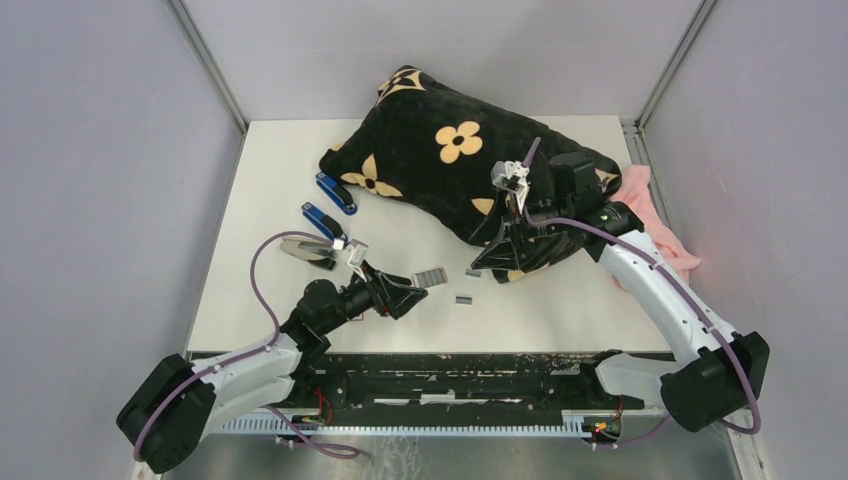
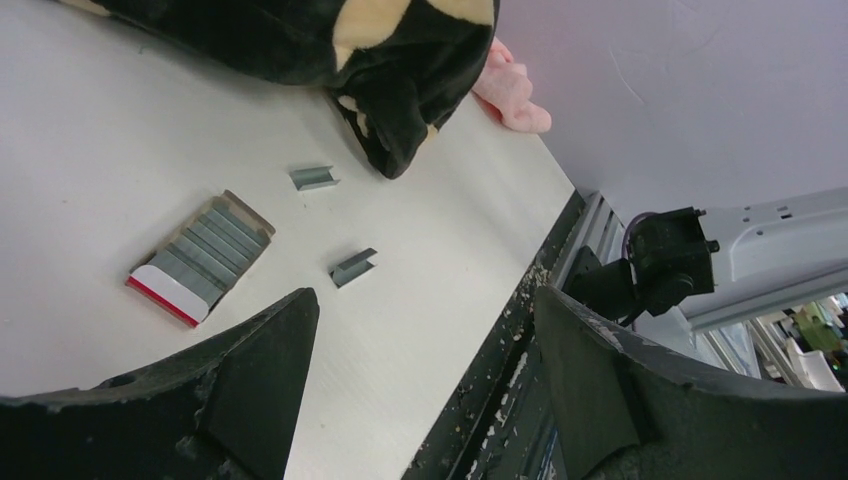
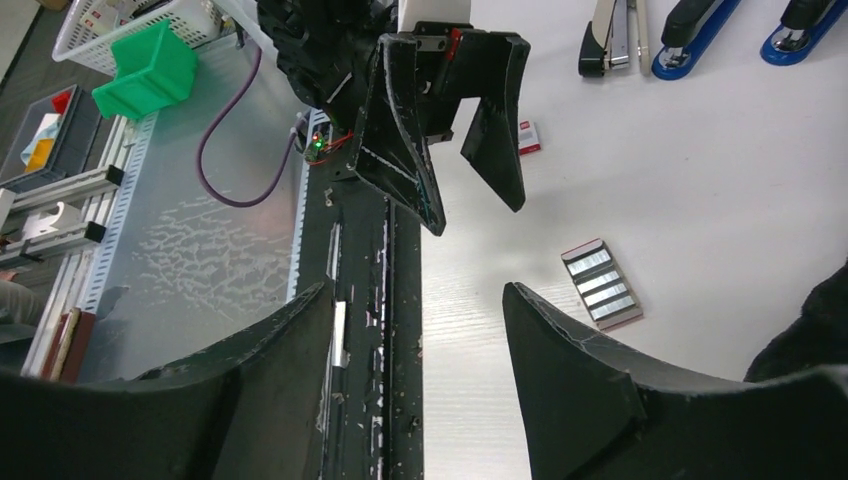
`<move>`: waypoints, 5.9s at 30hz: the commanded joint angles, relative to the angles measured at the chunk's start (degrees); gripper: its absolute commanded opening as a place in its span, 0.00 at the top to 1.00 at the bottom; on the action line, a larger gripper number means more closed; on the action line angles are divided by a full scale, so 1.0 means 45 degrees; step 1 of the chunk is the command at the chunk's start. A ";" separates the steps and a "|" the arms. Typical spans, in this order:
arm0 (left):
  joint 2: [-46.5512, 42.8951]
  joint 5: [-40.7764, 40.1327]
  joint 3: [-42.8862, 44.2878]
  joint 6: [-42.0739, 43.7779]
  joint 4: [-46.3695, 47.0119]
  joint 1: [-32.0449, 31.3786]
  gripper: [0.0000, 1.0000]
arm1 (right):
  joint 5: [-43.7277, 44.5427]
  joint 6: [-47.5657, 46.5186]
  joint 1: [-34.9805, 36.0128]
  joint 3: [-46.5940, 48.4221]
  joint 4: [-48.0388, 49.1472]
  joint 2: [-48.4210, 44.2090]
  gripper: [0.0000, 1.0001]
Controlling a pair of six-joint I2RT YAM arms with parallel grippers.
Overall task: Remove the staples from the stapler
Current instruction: Pick up the staple from the center of the board.
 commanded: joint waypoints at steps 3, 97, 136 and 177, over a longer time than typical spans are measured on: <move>0.1315 0.1290 0.0514 -0.0301 0.2028 0.0015 0.14 | -0.0312 -0.1341 -0.0270 0.0029 -0.0286 -0.0429 0.29; 0.0378 -0.5202 1.0943 0.0371 -0.5445 -0.2490 0.09 | 0.2402 -0.6785 0.0027 -0.0882 -0.2107 0.1917 0.30; -0.4356 -0.6330 0.3501 0.1636 -0.8089 -0.2482 0.05 | 0.4404 -0.5106 0.0199 -0.0686 -0.1388 0.2384 0.31; -0.7300 -0.7835 0.0317 0.0533 -0.9008 -0.2492 0.05 | 1.2534 -0.3408 0.3120 0.1425 -0.1431 0.7507 0.53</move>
